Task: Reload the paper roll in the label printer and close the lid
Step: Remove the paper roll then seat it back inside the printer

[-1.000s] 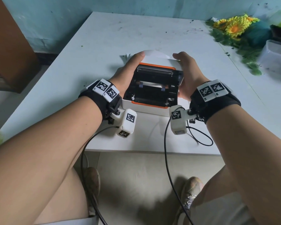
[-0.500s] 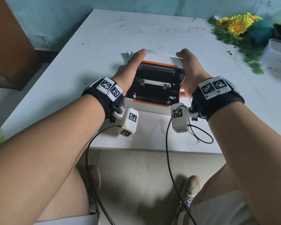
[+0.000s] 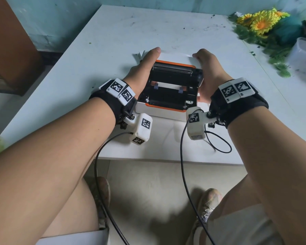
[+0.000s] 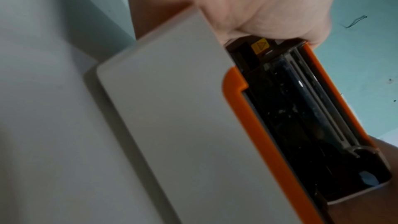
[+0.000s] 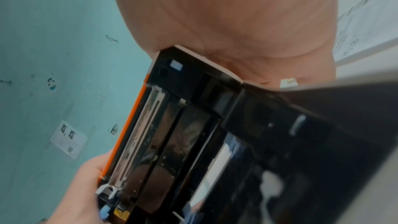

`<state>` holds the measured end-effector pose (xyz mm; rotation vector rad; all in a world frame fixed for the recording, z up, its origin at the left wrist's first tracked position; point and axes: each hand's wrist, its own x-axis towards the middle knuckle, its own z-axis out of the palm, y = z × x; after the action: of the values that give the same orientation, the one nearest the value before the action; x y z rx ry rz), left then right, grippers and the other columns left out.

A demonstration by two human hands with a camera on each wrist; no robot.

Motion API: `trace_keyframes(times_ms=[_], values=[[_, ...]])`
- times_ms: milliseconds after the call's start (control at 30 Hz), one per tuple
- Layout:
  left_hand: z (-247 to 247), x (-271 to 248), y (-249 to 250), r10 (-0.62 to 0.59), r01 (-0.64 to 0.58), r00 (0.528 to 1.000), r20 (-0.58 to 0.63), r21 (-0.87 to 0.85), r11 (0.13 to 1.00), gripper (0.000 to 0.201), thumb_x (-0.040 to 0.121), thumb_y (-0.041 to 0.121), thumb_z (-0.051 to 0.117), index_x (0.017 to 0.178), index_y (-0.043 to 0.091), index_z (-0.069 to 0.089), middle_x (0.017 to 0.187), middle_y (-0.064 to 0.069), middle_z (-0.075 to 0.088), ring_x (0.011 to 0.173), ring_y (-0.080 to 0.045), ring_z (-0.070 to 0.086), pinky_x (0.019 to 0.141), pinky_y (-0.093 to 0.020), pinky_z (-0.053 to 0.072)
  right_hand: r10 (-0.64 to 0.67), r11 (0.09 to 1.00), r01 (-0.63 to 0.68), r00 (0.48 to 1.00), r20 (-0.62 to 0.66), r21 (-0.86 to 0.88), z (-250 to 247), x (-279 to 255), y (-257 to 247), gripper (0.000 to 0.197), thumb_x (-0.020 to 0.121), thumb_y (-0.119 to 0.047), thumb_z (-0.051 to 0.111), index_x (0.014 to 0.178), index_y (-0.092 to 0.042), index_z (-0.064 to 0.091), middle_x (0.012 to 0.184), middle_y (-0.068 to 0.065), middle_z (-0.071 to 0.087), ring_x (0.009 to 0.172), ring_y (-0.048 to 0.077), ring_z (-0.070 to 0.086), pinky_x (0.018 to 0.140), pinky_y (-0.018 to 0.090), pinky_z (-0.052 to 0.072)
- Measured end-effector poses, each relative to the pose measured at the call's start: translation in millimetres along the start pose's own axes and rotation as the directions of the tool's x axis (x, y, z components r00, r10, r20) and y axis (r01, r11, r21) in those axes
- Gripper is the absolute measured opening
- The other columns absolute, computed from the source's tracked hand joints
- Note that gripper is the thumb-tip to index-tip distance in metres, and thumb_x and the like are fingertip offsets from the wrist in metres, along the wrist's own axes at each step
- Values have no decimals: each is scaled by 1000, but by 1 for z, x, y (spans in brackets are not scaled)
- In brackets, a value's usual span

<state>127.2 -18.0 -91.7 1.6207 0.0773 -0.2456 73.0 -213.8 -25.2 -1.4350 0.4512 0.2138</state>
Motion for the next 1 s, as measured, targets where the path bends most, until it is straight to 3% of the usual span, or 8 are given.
trace_keyframes(times_ms=[100, 267, 367, 433, 600, 800, 867, 1000], values=[[1, -8, 6, -3, 4, 1000, -24, 22, 1000, 120, 42, 107, 65, 133, 30, 71, 130, -4, 77, 123, -33, 70, 115, -59, 49, 5, 999, -6, 999, 53, 33, -1, 0, 1, 23, 95, -38, 54, 99, -16, 59, 98, 10, 59, 90, 31, 66, 88, 48, 61], [6, -32, 20, 58, -56, 998, -31, 56, 997, 85, 58, 93, 56, 109, 28, 75, 100, 2, 80, 96, -25, 74, 109, -53, 57, -7, 999, 3, 998, 63, 49, 0, 0, 1, 25, 93, -36, 52, 104, -16, 61, 102, 10, 60, 91, 31, 65, 77, 45, 60], [8, -38, 23, 34, -29, 998, -56, 82, 996, 92, 59, 95, 52, 114, 26, 76, 106, 0, 81, 104, -25, 76, 109, -50, 57, -5, 999, 2, 998, 62, 41, 0, 1, 1, 25, 91, -38, 52, 105, -18, 56, 104, 8, 56, 94, 31, 62, 91, 45, 59], [8, -43, 25, 23, -15, 997, -68, 111, 994, 93, 62, 95, 50, 117, 25, 77, 111, -1, 80, 109, -22, 75, 110, -47, 56, 0, 1000, -1, 1000, 23, 2, 1, 1, 1, 24, 93, -39, 50, 105, -18, 54, 104, 7, 56, 96, 32, 62, 101, 54, 58], [11, -46, 29, 23, -9, 996, -89, 151, 988, 54, 98, 78, 44, 104, 31, 70, 102, 7, 70, 104, -10, 68, 100, -30, 55, -25, 993, 24, 1000, -13, -113, 2, -5, -2, 15, 96, -32, 45, 103, -19, 47, 102, 7, 52, 91, 29, 58, 68, 45, 67], [9, -38, 22, 33, -20, 995, -98, 133, 991, 94, 62, 95, 45, 118, 27, 78, 117, -3, 80, 112, -23, 75, 109, -46, 56, -12, 991, 8, 999, -31, -131, 1, -6, -4, 16, 96, -34, 47, 98, -18, 50, 100, 6, 56, 90, 30, 64, 82, 51, 65], [8, -33, 19, 33, -24, 996, -85, 105, 994, 100, 59, 98, 48, 122, 26, 79, 118, -3, 81, 113, -26, 75, 110, -49, 55, -2, 994, -3, 999, -50, -108, 1, -6, -3, 19, 96, -37, 50, 92, -20, 57, 98, 4, 63, 92, 31, 72, 94, 53, 63], [6, -27, 16, 25, -18, 997, -73, 94, 995, 103, 59, 98, 51, 124, 22, 78, 116, -4, 82, 112, -28, 76, 110, -50, 56, 10, 997, -13, 999, -36, -72, 1, -6, -1, 21, 94, -42, 55, 94, -23, 64, 99, 4, 69, 100, 31, 79, 98, 56, 60]])
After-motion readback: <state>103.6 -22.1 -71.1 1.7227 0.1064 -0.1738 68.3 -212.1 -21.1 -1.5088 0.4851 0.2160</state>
